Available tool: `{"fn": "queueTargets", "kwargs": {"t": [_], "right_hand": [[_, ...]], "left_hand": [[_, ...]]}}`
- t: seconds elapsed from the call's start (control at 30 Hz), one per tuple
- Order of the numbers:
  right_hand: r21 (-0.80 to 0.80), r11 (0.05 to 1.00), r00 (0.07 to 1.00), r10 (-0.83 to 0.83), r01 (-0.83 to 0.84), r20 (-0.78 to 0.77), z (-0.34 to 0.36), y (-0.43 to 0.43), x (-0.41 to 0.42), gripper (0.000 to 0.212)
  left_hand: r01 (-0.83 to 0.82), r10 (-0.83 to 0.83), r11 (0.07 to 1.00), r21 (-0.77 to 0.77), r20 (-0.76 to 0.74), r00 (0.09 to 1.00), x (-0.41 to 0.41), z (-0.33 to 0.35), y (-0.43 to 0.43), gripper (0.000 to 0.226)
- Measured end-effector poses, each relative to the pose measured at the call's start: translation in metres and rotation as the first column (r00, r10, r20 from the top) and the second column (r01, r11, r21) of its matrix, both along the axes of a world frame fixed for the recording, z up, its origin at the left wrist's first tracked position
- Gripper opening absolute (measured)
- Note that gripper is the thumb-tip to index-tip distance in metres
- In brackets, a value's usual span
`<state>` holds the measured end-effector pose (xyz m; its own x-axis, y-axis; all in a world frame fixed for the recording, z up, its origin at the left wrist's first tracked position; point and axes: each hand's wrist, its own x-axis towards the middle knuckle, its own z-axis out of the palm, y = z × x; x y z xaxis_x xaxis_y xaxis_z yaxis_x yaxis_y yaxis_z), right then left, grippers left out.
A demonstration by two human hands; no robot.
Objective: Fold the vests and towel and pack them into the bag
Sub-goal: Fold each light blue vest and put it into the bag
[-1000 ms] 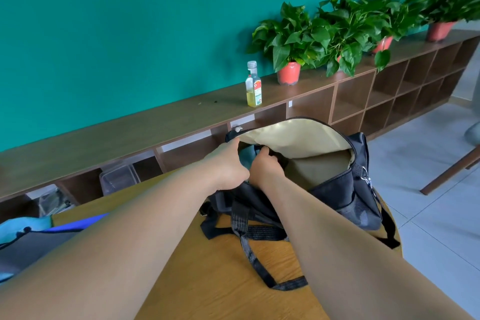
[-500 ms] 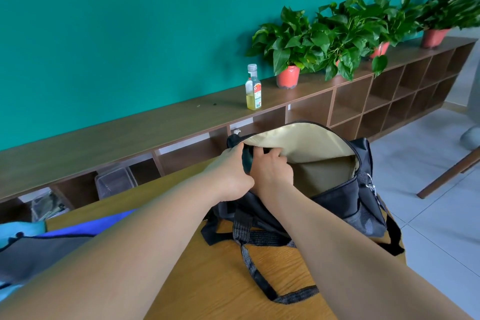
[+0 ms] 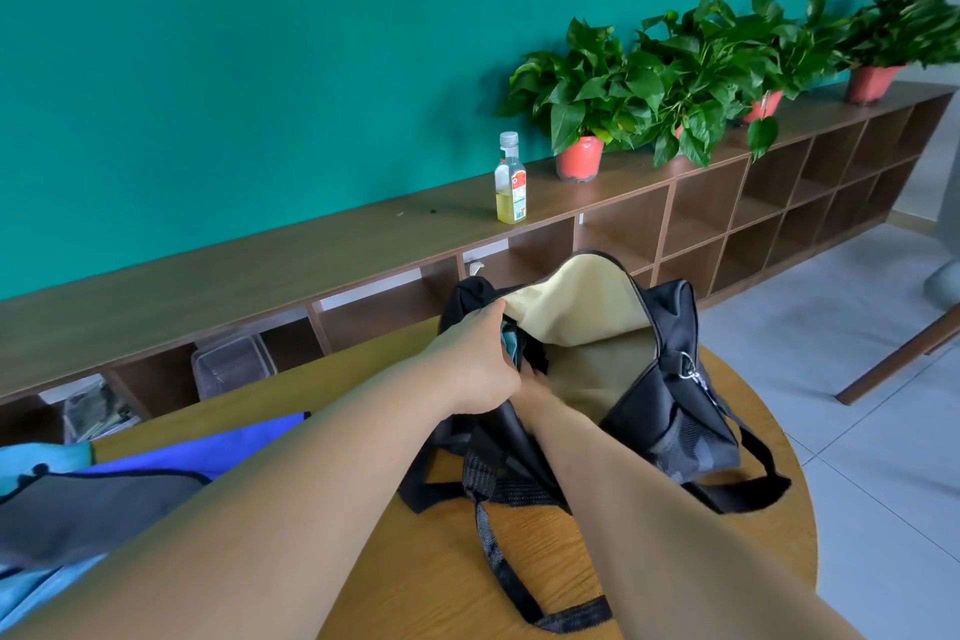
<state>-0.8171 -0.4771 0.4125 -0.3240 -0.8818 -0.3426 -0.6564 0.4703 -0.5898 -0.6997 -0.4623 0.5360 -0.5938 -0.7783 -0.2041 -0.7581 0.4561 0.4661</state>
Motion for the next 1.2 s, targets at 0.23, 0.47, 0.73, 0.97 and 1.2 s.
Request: {"fn": "queueTargets", "kwargs": {"t": [0.23,0.47,0.73,0.97,1.2], "right_hand": [[0.173,0.983,0.985,0.084,-0.057,-0.151,0.034,0.006,0.006,0.069],[-0.110,0.981,0.918,0.107,-0.159,-0.381,0.052,0.033,-0.012,0.055],[0.065,0.998,0.672,0.034,0.021,-0.740,0.104,0.098,-0.091,0.130],[0.376,0.916,0.688,0.184,0.138,-0.702,0.109,0.105,-0.094,0.088],[0.212,0.949,0.642,0.313,-0.232,-0.700,0.165,0.148,0.001,0.029]], "left_hand": [[0.023,-0.023,0.998,-0.066,0.007,1.000,0.009,-0.004,-0.008,0.093],[-0.025,0.044,0.982,-0.189,0.096,0.994,0.043,-0.006,-0.010,0.083],[-0.208,0.254,0.940,-0.270,0.147,0.956,0.048,0.004,0.010,0.079],[-0.147,0.177,0.956,-0.255,0.100,0.979,0.051,0.008,0.041,0.069],[-0.104,0.126,0.952,-0.287,0.059,0.990,0.083,0.013,0.081,0.068]]}}
